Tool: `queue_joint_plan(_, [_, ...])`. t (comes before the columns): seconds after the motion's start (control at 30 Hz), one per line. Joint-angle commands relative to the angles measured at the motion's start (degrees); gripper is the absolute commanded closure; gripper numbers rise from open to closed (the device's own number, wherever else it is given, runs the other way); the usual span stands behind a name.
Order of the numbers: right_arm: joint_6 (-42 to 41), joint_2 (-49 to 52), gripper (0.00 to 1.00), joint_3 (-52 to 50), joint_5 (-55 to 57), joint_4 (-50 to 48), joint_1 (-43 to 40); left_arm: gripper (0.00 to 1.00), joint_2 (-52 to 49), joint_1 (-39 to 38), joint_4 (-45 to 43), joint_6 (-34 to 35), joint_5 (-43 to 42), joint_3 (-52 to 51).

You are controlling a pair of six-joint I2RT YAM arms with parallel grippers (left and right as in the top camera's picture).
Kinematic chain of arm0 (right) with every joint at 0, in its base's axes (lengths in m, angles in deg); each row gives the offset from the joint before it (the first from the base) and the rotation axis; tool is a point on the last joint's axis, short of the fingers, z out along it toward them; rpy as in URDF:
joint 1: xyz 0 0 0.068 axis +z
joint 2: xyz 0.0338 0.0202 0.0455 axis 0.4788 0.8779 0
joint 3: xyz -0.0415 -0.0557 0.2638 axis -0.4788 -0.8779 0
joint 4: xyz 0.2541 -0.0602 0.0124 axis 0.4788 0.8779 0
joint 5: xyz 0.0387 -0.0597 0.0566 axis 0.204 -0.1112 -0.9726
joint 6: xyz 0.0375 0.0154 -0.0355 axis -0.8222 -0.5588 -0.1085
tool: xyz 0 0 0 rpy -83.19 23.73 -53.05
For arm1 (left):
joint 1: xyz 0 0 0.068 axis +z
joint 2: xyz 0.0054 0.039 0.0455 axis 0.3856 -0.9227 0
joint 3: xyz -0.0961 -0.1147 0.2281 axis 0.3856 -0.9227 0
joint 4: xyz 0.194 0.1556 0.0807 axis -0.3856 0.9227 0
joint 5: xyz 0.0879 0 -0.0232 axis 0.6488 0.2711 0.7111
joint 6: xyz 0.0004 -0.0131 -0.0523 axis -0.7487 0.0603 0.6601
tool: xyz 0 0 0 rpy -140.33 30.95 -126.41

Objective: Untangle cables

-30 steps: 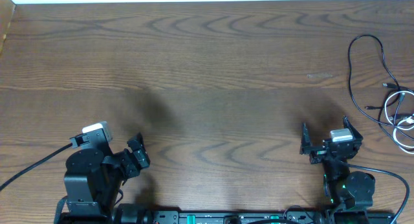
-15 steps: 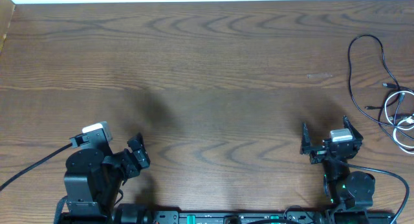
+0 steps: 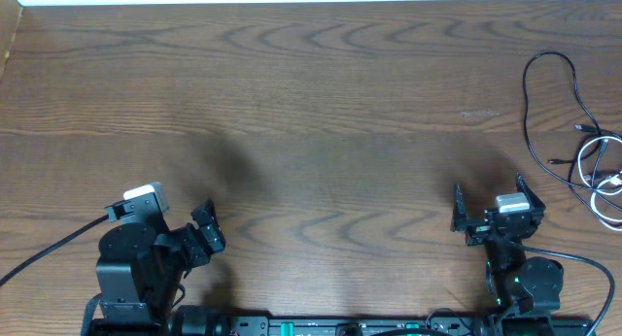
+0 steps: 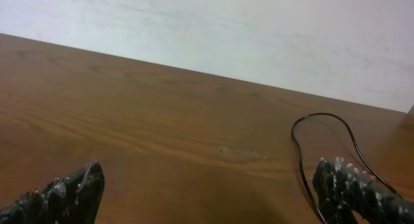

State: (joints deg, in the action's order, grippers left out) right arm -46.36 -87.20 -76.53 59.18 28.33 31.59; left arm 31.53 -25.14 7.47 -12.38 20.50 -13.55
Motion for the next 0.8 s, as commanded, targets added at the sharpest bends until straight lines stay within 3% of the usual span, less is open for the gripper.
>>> queue_joint_plan(0.0, [0.6,-0.4,0.01,-0.1,0.5,0.3,0.4,0.04,0.1,0.0,0.1,-0.5,0.5,-0.2])
queue_joint_plan(0.37, [0.5,-0.4,0.01,-0.1,5.5,0.2,0.4,0.04,0.1,0.0,0.1,-0.5,0.5,-0.2])
queue_joint_plan(0.57, [-9.6,-0.4,0.01,-0.1,9.9,-0.3,0.4,0.04,0.1,0.0,0.1,-0.5,0.5,-0.2])
queue_joint_plan(0.77, [-9.7,-0.4,0.01,-0.1,10.6,-0.3,0.4,0.04,0.1,0.0,0.1,-0.5,0.5,-0.2])
